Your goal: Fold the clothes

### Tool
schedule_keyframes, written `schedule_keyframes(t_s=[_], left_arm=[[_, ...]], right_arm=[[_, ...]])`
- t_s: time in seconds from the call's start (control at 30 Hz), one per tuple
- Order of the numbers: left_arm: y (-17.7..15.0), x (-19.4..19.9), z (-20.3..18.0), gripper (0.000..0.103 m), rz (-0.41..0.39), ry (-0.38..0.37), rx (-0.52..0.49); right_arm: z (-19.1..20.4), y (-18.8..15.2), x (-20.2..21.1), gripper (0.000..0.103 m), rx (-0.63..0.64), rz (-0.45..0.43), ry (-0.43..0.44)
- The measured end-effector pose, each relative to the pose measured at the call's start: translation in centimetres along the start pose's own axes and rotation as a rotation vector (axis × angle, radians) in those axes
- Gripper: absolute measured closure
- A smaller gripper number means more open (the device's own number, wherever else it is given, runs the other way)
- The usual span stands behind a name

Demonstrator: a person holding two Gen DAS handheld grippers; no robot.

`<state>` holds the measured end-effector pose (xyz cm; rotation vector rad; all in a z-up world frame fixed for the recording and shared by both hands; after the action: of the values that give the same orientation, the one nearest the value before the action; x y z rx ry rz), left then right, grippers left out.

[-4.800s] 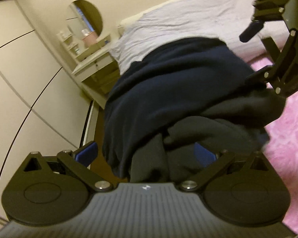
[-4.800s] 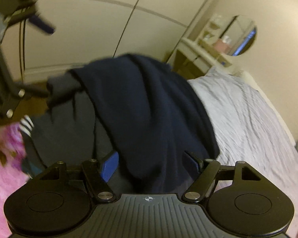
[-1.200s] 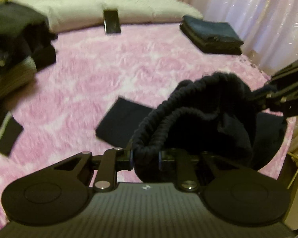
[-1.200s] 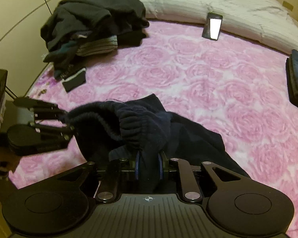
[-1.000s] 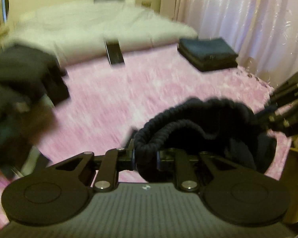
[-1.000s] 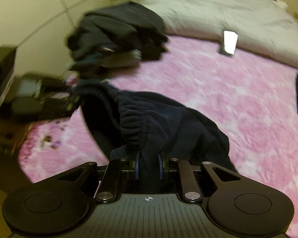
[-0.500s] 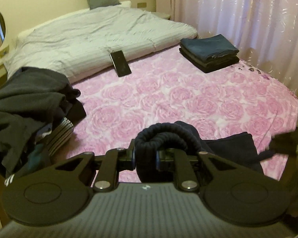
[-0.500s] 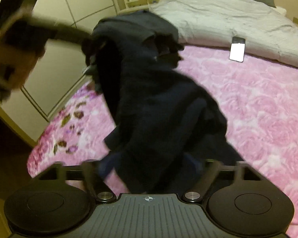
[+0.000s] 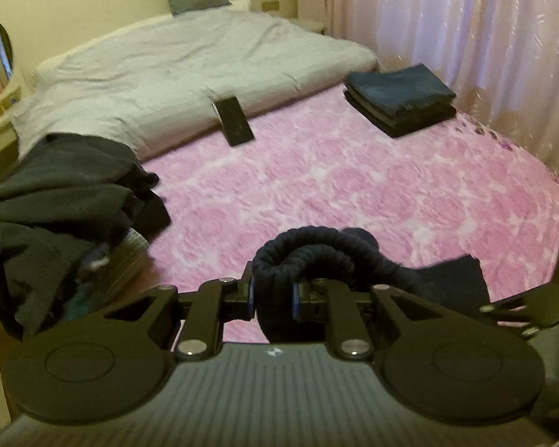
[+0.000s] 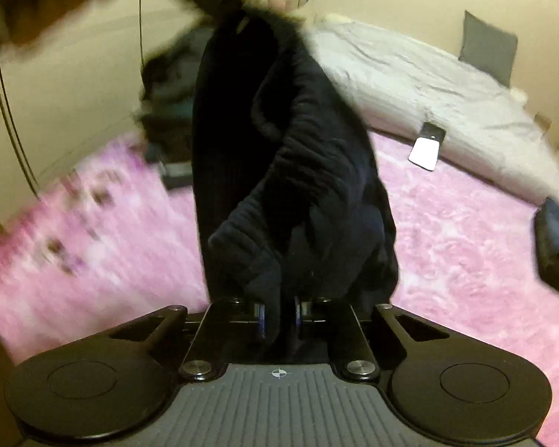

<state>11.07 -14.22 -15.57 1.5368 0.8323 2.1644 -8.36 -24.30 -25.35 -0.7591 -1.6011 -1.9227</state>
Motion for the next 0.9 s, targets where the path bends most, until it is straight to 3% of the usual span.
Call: schedule_keyframes(t_s=[0.13,0.3,0.43,0.57,0.67,0.73,0.9], left_arm=[[1.8,3.5,3.5,0.089,-0.062,0.073,-0.007],[5.1,11.8,8.8,0.089,-0.129,0.244,-0.095],[11.1,19.5,10.5,0.088,-0.191,0.401,-0.262],[18.9,23.5,7.8,0.089,-0.274,0.482,-0.426],[24.2,21.9,3.5,0.089,-0.328,0.435,-0.517],[27.2,18.5,-0.6,0.089,-0.347,0.360,-0.574],[32.7,4.8,-15.0,0.089,-0.338,0.052,-0.667]], right_arm=[[1.2,4.8,4.9,0.093,-0.097,-0.038,0.188],[6.3,11.4,9.2,0.093,-0.093,-0.143,0.434],[9.2,16.7,13.2,0.093,-0.117,-0.274,0.619],[7.5,20.8,18.4,0.094,-0.194,-0.434,0.740],[2.6,21.2,21.3,0.094,-0.241,-0.534,0.700],[-2.6,19.9,22.0,0.094,-0.297,-0.560,0.606],[-18.6,11.7,22.6,0.094,-0.563,-0.504,0.348]])
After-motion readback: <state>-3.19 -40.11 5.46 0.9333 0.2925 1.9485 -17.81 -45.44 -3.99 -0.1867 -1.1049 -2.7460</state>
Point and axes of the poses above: each gripper's, at about its wrist camera, not at the fingertips, and x roughly against the way its jaws point, z to its left, y to its top, the point moved 8 cm from there along -x, roughly the way its jaws point, and after that the axes turned 14 degrees about -x, right-handed, at the moved point
